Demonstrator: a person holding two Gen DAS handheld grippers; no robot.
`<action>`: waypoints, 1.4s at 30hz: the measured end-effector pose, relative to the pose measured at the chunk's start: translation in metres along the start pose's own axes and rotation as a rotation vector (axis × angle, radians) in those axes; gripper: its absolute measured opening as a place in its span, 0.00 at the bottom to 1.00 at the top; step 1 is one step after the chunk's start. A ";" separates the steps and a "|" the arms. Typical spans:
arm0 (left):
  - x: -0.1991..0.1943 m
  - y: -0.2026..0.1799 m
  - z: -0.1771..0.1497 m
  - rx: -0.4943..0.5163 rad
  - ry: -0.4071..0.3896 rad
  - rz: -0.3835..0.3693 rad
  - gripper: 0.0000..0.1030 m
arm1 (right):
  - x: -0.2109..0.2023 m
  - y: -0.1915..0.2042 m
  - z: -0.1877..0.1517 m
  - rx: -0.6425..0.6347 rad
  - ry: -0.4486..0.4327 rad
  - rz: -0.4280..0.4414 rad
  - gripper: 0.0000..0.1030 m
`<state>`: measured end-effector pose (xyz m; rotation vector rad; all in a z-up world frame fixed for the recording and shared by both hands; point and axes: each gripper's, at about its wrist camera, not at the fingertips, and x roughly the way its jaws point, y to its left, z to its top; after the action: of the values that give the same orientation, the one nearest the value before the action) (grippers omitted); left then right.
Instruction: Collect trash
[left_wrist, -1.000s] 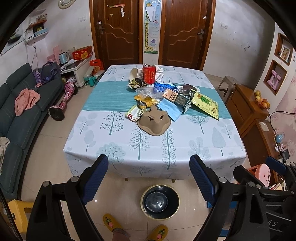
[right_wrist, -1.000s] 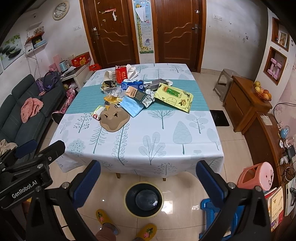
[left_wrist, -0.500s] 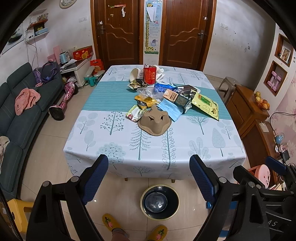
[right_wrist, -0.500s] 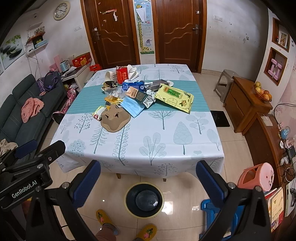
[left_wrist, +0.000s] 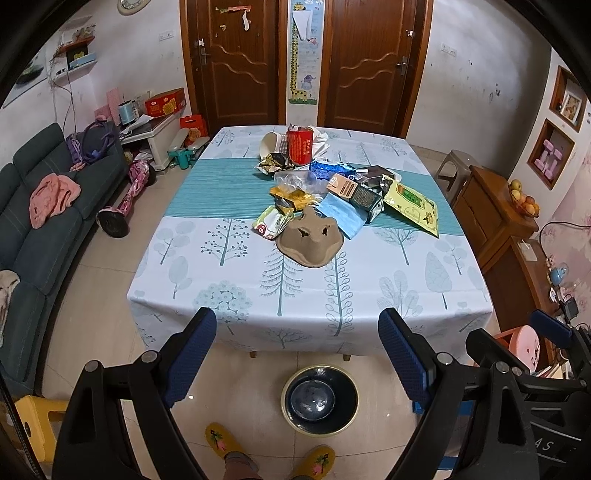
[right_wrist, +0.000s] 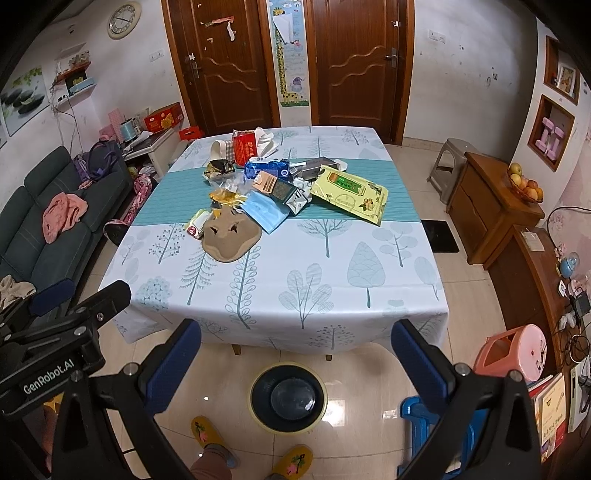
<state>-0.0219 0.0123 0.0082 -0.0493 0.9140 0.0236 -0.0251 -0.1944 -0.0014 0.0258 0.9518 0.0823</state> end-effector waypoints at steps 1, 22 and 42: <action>0.001 0.001 -0.001 0.003 0.004 0.004 0.86 | 0.000 0.001 0.001 0.000 0.000 0.002 1.00; 0.001 0.005 0.007 -0.016 0.003 0.038 0.86 | 0.002 0.011 0.012 -0.011 -0.003 0.019 1.00; 0.104 0.083 0.094 0.125 0.170 0.032 0.86 | 0.081 0.060 0.080 0.086 0.049 0.030 0.92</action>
<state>0.1124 0.1003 -0.0197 0.0806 1.0845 -0.0082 0.0833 -0.1269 -0.0178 0.1182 1.0039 0.0697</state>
